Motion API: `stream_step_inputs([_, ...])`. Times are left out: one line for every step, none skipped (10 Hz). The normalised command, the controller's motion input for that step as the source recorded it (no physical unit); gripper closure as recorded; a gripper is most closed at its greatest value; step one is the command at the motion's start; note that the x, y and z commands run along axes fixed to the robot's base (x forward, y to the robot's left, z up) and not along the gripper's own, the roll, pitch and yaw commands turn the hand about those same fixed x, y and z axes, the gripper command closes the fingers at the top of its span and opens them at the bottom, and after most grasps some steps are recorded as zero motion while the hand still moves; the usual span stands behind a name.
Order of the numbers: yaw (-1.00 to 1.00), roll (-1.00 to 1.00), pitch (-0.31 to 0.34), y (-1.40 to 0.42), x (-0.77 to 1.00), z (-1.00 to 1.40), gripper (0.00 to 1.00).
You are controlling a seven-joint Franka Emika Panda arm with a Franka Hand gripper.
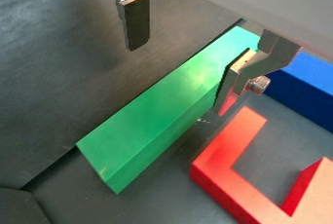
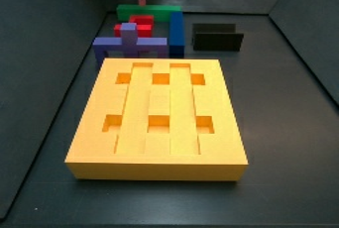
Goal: Pick up the green object. Move up. Move to above the board. Insert the green object.
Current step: Pick up the green object.
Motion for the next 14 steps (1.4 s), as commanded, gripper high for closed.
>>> stream_step_inputs([-0.13, -0.16, -0.236, 0.0, 0.0, -0.53, 0.0])
stream_step_inputs([-0.19, 0.0, -0.076, -0.12, 0.12, -0.47, 0.0])
stream_step_inputs([-0.2, 0.06, -0.004, 0.0, 0.05, -0.48, 0.0])
stream_step_inputs([-0.17, 0.04, -0.059, 0.0, 0.0, -0.53, 0.0])
stream_step_inputs([-0.15, 0.02, -0.077, 0.04, 0.0, -0.52, 0.0])
stream_step_inputs([-0.1, 0.0, -0.064, 0.08, 0.0, -0.42, 0.0])
stream_step_inputs([0.0, 0.0, 0.0, 0.09, 0.13, -0.26, 0.0])
stream_step_inputs([0.0, -0.15, 0.02, 0.24, 0.28, 0.0, 0.0])
stream_step_inputs([0.0, -0.1, 0.0, 0.17, 0.14, 0.0, 0.0])
stream_step_inputs([0.0, -0.1, 0.0, 0.15, 0.1, 0.02, 0.0])
stream_step_inputs([0.0, -0.1, 0.036, 0.08, 0.13, 0.18, 0.0])
stream_step_inputs([0.0, -0.06, 0.0, 0.03, 0.04, 0.03, 0.0])
stream_step_inputs([0.0, -0.03, 0.001, 0.0, 0.12, 0.06, 0.0])
stream_step_inputs([0.0, -0.01, 0.0, 0.0, 0.07, 0.0, 0.0])
